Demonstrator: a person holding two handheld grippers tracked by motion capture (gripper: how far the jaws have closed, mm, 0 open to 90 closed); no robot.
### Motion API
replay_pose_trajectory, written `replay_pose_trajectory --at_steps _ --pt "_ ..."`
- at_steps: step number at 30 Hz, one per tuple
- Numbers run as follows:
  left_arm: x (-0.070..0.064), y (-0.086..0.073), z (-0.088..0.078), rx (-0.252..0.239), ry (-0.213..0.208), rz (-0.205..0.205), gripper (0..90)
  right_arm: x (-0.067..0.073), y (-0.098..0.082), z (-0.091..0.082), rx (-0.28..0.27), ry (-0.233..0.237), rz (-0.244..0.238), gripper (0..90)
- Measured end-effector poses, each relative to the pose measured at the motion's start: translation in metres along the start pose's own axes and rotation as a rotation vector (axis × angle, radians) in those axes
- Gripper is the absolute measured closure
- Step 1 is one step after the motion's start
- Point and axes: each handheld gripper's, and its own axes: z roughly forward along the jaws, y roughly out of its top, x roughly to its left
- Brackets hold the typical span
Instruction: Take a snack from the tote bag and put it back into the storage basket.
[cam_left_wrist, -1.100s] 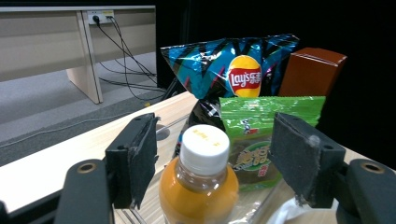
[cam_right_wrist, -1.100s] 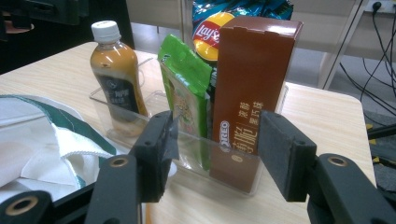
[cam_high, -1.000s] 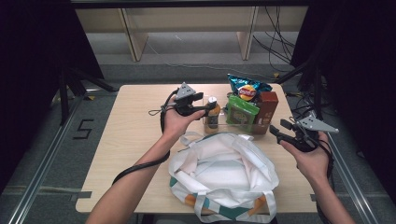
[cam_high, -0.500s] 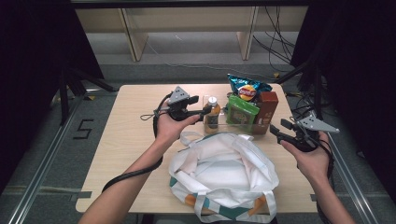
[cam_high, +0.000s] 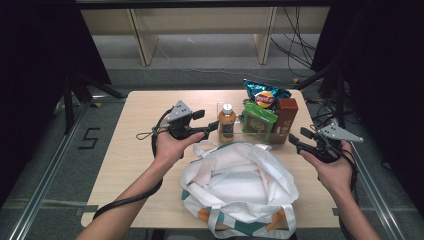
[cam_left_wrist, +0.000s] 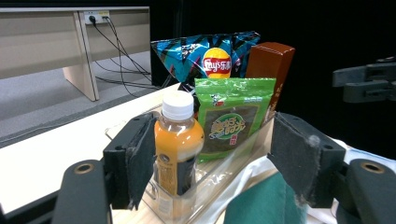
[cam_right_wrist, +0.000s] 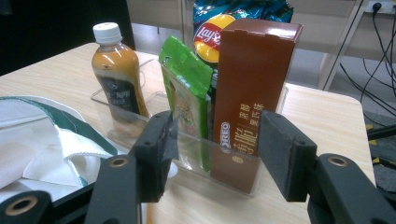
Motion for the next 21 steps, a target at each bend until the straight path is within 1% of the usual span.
replay_pose_trajectory --at_steps 2,3,4,5,9,10,11,12,13,14,15,16,21 --pt "-0.001 -0.001 -0.005 0.002 0.001 0.008 30.7 0.0 0.0 0.0 0.0 0.001 0.0 47.4" --pt "-0.002 -0.001 -0.007 0.002 0.0 0.008 30.7 0.002 0.0 -0.001 0.006 0.002 0.025 47.3" --pt "-0.002 -0.002 -0.009 -0.001 -0.002 0.012 30.7 0.002 0.0 -0.001 0.004 -0.001 0.029 47.4" --pt "-0.003 -0.002 -0.011 -0.002 0.0 0.013 30.8 0.002 0.0 0.0 -0.013 -0.008 0.034 47.3" --pt "-0.004 -0.003 -0.02 -0.005 0.011 0.021 31.0 0.002 0.0 0.0 -0.009 -0.005 0.032 47.3" --pt "-0.004 -0.003 -0.023 -0.006 0.012 0.024 30.9 0.002 0.0 0.001 -0.012 -0.006 0.019 47.3" --pt "-0.005 -0.004 -0.024 -0.005 0.013 0.023 30.9 0.002 0.0 0.001 -0.008 0.019 0.023 47.3" --pt "-0.005 -0.005 -0.027 -0.003 0.01 0.026 30.9 0.001 0.0 0.001 -0.008 0.026 0.018 47.3" --pt "-0.006 -0.005 -0.029 0.0 0.01 0.028 30.7 0.001 0.0 0.001 -0.009 0.026 0.017 47.3" --pt "-0.006 -0.006 -0.031 0.003 0.008 0.032 30.6 0.002 0.0 0.001 -0.006 0.021 0.026 47.3" --pt "-0.006 -0.008 -0.035 0.005 0.01 0.034 30.6 0.002 0.001 0.001 -0.005 0.029 0.028 47.2" --pt "-0.006 -0.009 -0.037 0.005 0.01 0.036 30.6 0.004 0.001 -0.001 0.007 0.014 0.048 47.3" --pt "-0.005 -0.015 -0.051 0.003 0.015 0.031 30.6 0.004 0.001 -0.001 0.007 0.014 0.045 47.2"
